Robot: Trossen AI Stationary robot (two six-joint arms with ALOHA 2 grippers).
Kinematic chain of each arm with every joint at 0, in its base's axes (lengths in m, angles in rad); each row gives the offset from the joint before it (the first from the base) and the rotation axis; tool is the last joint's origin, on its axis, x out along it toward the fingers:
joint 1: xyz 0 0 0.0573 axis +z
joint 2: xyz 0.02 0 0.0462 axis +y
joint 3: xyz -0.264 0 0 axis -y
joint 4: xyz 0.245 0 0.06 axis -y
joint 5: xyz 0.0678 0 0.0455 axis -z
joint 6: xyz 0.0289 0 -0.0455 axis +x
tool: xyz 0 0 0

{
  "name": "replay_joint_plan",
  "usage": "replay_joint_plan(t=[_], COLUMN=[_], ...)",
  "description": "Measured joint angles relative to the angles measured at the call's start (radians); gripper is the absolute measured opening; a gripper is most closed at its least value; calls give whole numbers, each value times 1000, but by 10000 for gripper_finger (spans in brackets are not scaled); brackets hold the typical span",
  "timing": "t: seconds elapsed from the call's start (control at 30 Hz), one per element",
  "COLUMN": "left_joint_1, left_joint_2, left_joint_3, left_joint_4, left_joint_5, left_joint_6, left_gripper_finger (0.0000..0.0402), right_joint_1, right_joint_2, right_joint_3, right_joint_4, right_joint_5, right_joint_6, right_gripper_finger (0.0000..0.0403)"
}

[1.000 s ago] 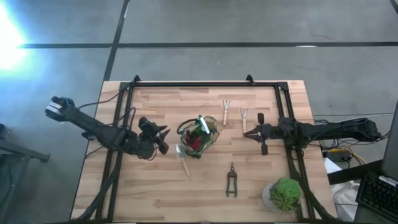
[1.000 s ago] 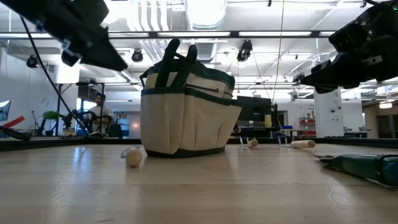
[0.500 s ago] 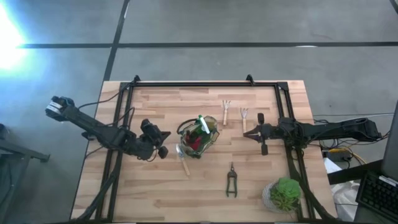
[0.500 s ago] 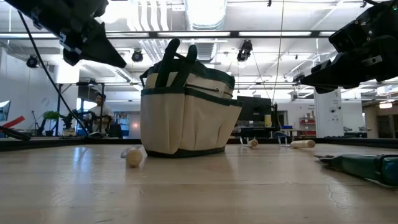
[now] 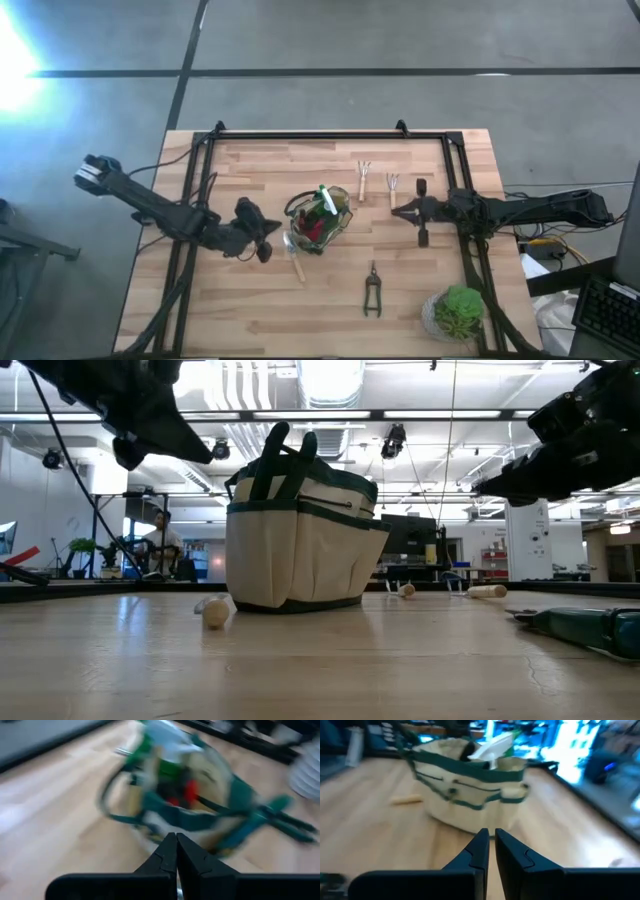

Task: Pick & Place Garden tools in Gardening bag
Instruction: Adjust the white gardening bag

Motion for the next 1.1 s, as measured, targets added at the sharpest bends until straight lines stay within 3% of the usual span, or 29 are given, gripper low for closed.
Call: replay_joint_plan(t=[0.17,0.3,0.4,0.67,0.77,0.87,1.1], left_joint_1=[0,0,0,-18,-41,-62,-72], left_joint_2=[59,133,203,315,335,348,393], left_joint_3=[-1,-1,2,63,85,104,121], left_joint_4=[194,406,501,531,533,535,535], left_joint_5=[216,330,347,338,337,337,337], left_joint_6=[193,336,383,390,389,385,361], left_gripper_finger=[5,5,4,3,3,3,3], right_joint_1=[0,0,0,-2,-2,-1,-11], right_joint_2=[0,1,1,1,2,17,138], right_joint_3=[0,0,0,7,26,46,149], right_joint_4=[17,102,236,540,531,501,432], right_joint_5=[18,17,15,15,15,22,191], right_joint_6=[-144,-134,-58,85,174,148,46], right_gripper_finger=[27,27,27,27,27,27,18])
